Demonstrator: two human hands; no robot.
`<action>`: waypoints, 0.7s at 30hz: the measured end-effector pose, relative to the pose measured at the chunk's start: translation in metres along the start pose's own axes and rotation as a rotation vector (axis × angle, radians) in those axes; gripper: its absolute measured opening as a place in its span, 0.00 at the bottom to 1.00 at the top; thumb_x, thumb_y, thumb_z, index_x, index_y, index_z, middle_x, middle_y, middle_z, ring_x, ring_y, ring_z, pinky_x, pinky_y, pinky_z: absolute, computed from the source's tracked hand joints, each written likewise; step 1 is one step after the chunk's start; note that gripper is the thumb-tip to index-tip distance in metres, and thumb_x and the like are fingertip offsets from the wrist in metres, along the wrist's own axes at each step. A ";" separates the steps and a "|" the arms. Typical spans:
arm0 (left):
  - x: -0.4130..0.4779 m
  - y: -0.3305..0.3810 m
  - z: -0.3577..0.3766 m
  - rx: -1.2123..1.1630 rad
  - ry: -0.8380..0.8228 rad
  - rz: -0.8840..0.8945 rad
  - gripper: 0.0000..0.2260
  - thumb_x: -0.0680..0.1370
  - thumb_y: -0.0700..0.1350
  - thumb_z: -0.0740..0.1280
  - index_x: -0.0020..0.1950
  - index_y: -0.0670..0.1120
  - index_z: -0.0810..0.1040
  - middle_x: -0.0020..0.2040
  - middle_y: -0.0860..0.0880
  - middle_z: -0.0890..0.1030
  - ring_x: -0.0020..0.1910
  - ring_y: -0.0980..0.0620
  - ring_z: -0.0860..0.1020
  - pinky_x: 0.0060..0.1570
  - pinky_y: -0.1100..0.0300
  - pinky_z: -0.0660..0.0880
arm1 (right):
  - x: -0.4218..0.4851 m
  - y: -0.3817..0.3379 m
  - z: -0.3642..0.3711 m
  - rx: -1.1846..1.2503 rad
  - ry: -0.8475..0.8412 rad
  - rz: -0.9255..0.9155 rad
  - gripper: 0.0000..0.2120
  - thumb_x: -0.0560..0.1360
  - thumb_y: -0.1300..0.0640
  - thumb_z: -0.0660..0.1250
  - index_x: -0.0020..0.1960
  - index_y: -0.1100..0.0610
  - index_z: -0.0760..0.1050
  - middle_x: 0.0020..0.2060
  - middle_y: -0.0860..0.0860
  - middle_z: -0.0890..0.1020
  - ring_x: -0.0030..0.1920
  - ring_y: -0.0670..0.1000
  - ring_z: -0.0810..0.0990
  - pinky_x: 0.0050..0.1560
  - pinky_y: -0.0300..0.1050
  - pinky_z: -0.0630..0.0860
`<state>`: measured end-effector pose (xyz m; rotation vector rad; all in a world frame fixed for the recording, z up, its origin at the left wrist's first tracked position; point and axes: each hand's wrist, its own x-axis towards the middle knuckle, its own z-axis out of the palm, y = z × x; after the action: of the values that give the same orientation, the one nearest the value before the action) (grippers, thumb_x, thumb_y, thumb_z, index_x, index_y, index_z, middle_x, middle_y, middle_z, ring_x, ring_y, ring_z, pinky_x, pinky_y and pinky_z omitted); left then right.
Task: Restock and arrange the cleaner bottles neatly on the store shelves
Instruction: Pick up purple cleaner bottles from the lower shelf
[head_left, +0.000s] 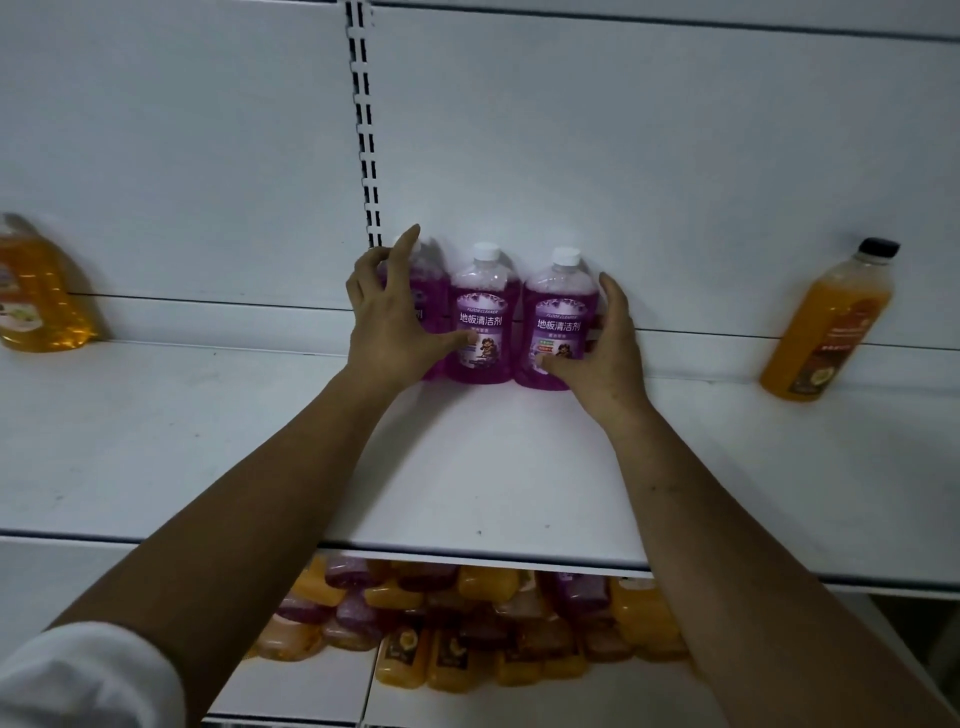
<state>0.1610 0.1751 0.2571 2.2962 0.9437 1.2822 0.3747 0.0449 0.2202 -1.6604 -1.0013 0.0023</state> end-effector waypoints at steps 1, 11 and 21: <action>0.000 0.000 -0.003 -0.012 -0.025 -0.011 0.59 0.62 0.56 0.86 0.84 0.59 0.53 0.77 0.44 0.57 0.78 0.41 0.57 0.70 0.53 0.63 | -0.001 -0.003 -0.003 0.010 -0.006 0.021 0.61 0.61 0.59 0.87 0.82 0.40 0.54 0.75 0.51 0.71 0.66 0.52 0.79 0.62 0.57 0.82; -0.045 0.062 -0.099 0.187 -0.035 0.195 0.40 0.71 0.66 0.75 0.79 0.56 0.65 0.77 0.49 0.66 0.76 0.46 0.66 0.69 0.41 0.72 | -0.066 -0.100 -0.086 -0.164 0.006 -0.208 0.36 0.74 0.44 0.77 0.76 0.46 0.65 0.64 0.46 0.74 0.64 0.47 0.75 0.59 0.38 0.73; -0.218 0.066 -0.114 0.077 -0.089 0.333 0.18 0.79 0.56 0.71 0.65 0.49 0.78 0.61 0.51 0.80 0.60 0.50 0.79 0.59 0.53 0.75 | -0.245 -0.076 -0.112 -0.196 -0.155 -0.392 0.15 0.77 0.48 0.73 0.60 0.55 0.79 0.51 0.47 0.80 0.53 0.47 0.80 0.54 0.38 0.75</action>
<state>0.0094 -0.0262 0.2214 2.6296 0.6076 1.2720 0.2264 -0.1923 0.2036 -1.6301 -1.4717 -0.2378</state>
